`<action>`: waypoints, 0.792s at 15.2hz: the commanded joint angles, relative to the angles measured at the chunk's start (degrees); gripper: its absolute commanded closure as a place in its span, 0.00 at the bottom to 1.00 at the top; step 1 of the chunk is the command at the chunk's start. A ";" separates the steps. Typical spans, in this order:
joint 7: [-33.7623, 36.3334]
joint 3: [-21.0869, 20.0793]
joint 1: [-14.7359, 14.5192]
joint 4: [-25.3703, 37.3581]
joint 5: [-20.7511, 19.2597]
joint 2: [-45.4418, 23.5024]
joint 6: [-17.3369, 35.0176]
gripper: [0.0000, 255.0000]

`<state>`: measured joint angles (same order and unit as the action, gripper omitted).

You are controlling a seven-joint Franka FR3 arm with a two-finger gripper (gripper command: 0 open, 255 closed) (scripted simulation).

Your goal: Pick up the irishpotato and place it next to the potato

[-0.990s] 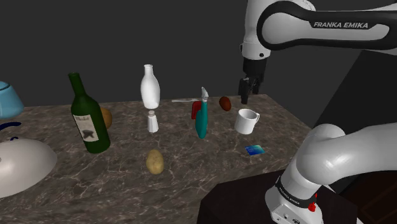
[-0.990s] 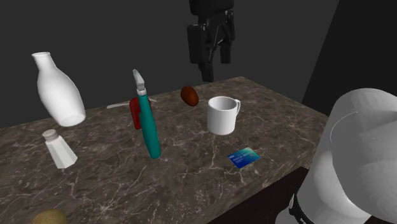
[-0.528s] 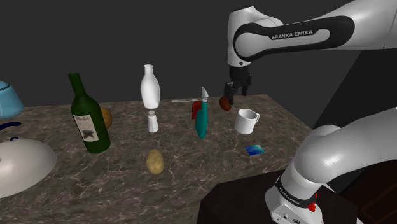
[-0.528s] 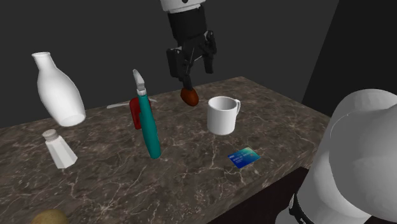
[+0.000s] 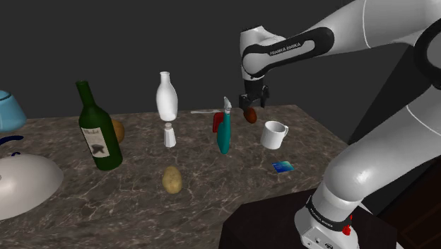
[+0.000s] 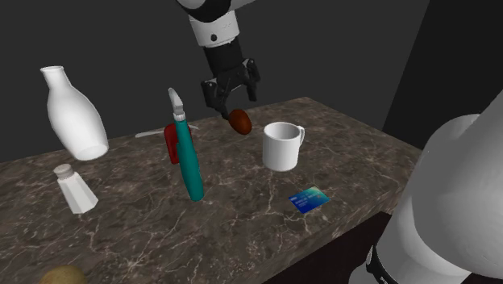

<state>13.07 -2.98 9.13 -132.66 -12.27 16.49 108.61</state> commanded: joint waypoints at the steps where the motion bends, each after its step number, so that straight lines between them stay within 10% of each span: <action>1: 2.02 0.33 1.06 2.16 -1.19 -4.23 1.83 0.00; 12: 10.82 4.17 5.50 18.07 -6.35 -26.24 6.94 0.00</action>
<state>23.40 0.69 14.21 -116.74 -18.31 -7.69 115.65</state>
